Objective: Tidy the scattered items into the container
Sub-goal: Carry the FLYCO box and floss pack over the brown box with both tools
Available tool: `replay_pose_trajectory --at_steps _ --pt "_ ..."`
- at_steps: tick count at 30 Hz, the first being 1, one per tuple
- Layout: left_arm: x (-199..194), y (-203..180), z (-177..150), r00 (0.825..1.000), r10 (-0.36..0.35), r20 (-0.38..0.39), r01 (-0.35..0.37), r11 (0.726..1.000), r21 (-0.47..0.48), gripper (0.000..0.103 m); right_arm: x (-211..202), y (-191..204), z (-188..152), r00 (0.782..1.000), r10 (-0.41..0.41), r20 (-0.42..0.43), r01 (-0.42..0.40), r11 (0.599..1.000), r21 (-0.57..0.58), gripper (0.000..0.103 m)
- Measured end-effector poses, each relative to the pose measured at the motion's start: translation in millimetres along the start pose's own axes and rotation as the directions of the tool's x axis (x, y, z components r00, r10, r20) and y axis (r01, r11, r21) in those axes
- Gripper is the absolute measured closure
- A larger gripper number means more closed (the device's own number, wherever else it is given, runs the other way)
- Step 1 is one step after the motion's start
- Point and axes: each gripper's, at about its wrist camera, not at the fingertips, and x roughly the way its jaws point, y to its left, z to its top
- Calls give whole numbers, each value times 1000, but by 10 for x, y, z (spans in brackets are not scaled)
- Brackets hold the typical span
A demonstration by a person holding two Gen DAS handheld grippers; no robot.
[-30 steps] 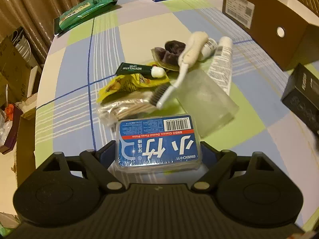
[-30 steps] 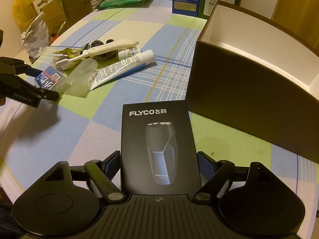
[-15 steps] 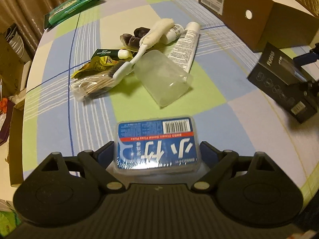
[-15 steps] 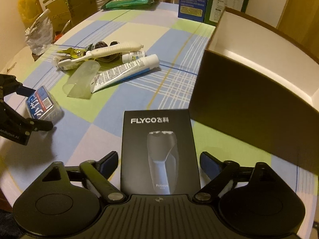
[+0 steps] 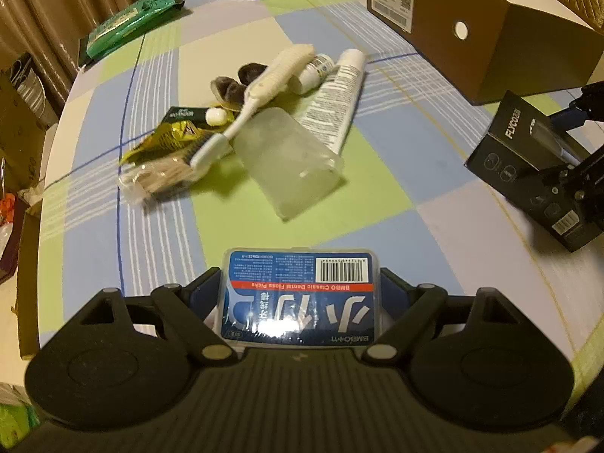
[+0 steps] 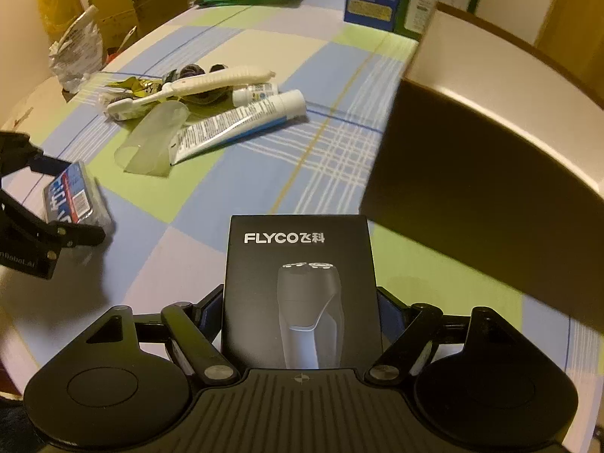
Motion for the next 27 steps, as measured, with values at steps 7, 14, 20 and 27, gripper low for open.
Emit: replay_pose_trajectory --at_steps 7,14,20,27 --pt "-226 -173 57 998 -43 37 43 999 2 19 -232 -194 -139 999 38 -11 -37 996 79 27" --pt "-464 -463 382 989 -82 120 75 995 60 19 -593 -420 -169 998 36 54 -43 990 134 27" --pt "-612 -725 735 976 -114 185 94 989 117 19 -946 -690 -148 992 25 123 -48 981 189 27" --pt "-690 -1049 1202 953 -154 260 112 979 168 19 -1417 -1216 -21 971 -38 234 -23 967 254 27"
